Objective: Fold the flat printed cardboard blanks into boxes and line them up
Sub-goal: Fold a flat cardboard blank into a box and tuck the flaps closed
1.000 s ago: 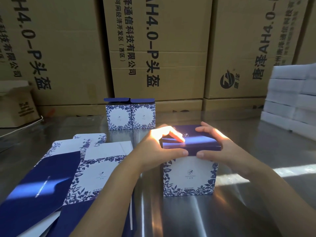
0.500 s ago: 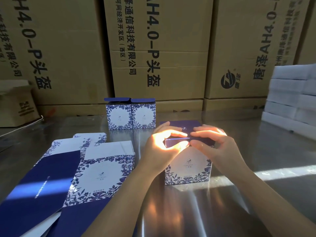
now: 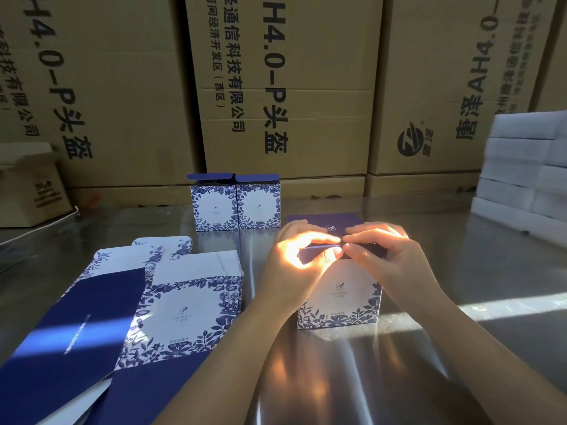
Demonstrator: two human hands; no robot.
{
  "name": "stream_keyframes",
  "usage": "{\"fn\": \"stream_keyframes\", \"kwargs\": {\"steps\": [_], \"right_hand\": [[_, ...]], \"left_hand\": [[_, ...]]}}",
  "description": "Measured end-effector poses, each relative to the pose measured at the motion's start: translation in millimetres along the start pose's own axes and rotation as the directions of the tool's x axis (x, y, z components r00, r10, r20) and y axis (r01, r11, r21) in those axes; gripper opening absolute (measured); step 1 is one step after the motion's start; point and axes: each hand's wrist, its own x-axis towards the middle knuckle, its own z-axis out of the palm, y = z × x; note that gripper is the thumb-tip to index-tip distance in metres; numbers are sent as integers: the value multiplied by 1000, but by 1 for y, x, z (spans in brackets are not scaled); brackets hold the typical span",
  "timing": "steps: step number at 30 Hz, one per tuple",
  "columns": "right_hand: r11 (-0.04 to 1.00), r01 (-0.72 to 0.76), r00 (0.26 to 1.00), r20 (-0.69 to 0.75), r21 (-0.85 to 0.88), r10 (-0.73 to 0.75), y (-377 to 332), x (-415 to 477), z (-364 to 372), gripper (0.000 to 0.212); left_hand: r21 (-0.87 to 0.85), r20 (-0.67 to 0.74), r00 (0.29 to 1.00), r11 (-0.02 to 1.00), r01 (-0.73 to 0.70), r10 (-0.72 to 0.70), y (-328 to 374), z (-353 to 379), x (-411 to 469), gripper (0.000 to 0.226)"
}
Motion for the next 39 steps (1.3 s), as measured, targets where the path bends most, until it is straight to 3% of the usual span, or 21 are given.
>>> {"fn": "stream_keyframes", "kwargs": {"steps": [8,13,16,21,32,39], "right_hand": [[998,47,999,-7,-44,-47,-4,-2,1,19],[997,49,999,-9,-60,-50,-5,-1,2,29],[998,52,999,4,-46,-52,-4,-1,1,26],[999,-12,997,78,46,8,-1,1,-10,24],[996,-39,997,62,84,34,2,4,-11,23],[994,-45,994,108,101,34,9,5,-15,26]], "left_hand": [[155,-76,992,984,-88,100,0,6,-1,8],[202,-52,994,976,-86,98,1,6,1,4],[165,-45,993,981,-97,106,1,5,2,4],[-3,30,999,1000,27,-27,2,-6,5,13],[14,-16,1000,1000,1,-1,0,-5,4,6],[17,63,998,999,27,-28,0,-14,4,19]]}}
